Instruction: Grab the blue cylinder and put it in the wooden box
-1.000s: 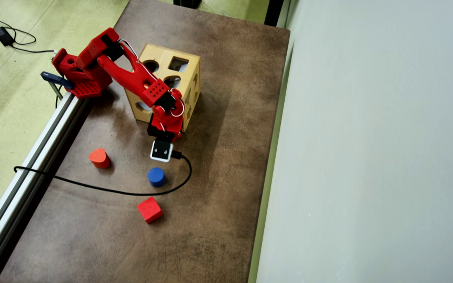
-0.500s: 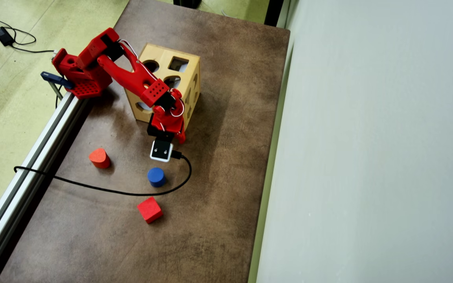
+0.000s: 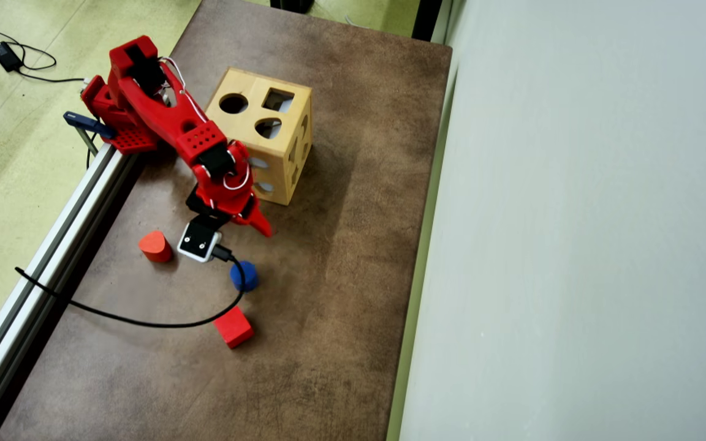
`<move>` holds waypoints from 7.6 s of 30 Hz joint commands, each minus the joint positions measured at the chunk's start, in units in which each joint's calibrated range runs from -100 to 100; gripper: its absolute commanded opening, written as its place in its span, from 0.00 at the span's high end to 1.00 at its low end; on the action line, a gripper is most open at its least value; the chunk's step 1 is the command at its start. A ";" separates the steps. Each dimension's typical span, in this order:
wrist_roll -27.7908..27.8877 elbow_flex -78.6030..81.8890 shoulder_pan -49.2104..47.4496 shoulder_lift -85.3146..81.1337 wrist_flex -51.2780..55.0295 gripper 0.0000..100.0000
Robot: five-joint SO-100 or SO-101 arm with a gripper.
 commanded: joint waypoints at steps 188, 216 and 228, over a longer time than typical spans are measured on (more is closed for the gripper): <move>-9.28 32.78 -34.02 -62.23 20.53 0.79; -9.13 33.68 -34.02 -110.22 21.65 0.48; -9.52 33.59 -33.95 -122.96 21.73 0.48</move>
